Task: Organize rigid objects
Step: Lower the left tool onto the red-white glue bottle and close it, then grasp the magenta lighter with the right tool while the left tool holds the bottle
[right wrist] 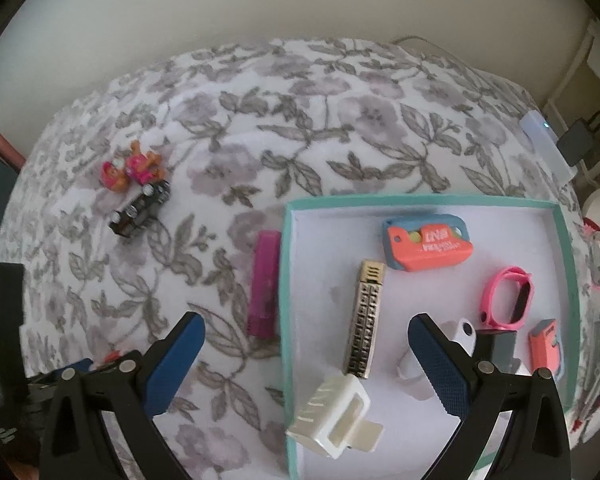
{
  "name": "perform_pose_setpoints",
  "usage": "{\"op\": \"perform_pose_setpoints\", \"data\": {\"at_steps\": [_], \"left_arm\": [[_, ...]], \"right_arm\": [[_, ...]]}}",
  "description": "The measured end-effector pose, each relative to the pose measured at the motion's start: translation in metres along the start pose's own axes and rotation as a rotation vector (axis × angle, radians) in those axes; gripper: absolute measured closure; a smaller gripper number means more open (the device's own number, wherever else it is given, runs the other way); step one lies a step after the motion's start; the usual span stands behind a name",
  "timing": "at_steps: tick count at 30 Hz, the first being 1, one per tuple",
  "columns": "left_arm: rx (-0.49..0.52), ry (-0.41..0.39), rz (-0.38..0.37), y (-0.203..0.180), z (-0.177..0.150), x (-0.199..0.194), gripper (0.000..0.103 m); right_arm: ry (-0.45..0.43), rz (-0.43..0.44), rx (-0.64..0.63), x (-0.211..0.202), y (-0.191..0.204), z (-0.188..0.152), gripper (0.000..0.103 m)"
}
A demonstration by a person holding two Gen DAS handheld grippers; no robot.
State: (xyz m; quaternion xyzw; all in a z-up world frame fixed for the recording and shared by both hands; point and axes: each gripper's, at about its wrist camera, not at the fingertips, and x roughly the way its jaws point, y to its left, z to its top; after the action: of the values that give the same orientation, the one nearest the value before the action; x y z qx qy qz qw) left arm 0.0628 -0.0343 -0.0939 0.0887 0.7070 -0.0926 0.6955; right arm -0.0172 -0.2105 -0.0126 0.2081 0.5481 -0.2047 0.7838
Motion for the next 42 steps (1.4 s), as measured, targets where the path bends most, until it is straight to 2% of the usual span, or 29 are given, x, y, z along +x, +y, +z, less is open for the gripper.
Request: {"op": "perform_pose_setpoints", "data": {"at_steps": [7,15,29,39,42], "left_arm": [[-0.038,-0.012,-0.005,0.010,0.014,-0.004,0.024],[-0.081,-0.035,0.003,0.027,0.029,-0.008,0.024],[-0.101,-0.027,-0.039,0.063,0.053,0.000,0.024],[-0.108,-0.027,-0.043,0.076,0.055,0.007,0.024],[-0.108,-0.027,-0.042,0.075,0.055,0.006,0.024]], "right_arm": [[-0.022,0.103,-0.019,0.003,0.016,0.003,0.000],[-0.036,0.215,0.003,0.009,0.025,0.008,0.009],[-0.051,0.190,-0.084,0.016,0.060,0.007,0.015],[0.004,0.215,-0.033,0.035,0.055,0.006,0.017],[0.015,0.194,-0.011,0.041,0.050,0.006,0.017]]}}
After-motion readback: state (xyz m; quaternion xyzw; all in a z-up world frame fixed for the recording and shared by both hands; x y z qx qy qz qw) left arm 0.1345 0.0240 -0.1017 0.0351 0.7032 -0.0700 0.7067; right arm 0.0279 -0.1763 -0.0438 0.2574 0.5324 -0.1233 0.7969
